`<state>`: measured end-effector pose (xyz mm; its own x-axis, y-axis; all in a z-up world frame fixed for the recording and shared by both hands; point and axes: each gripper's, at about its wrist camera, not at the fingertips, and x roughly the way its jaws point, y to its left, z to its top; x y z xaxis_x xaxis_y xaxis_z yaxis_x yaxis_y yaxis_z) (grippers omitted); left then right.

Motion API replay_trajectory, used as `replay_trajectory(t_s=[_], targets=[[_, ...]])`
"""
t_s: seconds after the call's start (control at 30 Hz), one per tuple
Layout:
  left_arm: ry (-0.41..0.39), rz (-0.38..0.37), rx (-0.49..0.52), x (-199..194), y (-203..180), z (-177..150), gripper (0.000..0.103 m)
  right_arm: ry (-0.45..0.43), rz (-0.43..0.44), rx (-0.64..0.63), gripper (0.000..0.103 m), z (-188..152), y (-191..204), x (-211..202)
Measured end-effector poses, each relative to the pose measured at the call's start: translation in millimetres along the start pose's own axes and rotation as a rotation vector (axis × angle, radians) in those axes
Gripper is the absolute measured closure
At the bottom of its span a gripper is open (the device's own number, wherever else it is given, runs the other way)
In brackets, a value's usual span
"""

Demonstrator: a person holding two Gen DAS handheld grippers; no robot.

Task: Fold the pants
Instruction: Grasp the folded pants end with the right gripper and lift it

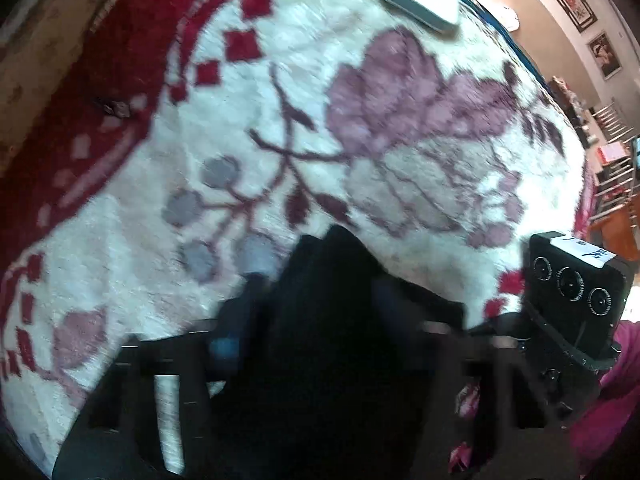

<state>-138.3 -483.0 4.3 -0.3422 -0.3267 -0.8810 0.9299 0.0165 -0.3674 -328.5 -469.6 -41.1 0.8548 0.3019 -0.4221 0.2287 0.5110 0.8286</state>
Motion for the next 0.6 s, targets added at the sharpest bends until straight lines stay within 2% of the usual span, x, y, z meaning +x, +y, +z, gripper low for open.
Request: replay_trajectory(t_s=[0.03,0.2,0.4,0.6], targets=[[-0.005,-0.019,-0.027,-1.1,5.4,0.3,0.069,-0.007,0.009,0.021,0.092,1.7,-4.5,1.7],[-0.041,-0.110,-0.105,-6.7,19.7,-3.8,0.088,-0.046,0.022,-0.059,0.093,7.0,11.4,-7.9],[-0.082,-0.148,-0.112,-23.0,18.3,-17.5,0.088,-0.073,0.027,-0.204,0.093,15.0,50.8,-13.7],[-0.183,-0.160,-0.150,-70.2,22.7,-34.6,0.088,-0.075,0.066,-0.309,0.093,24.0,89.5,-11.7]])
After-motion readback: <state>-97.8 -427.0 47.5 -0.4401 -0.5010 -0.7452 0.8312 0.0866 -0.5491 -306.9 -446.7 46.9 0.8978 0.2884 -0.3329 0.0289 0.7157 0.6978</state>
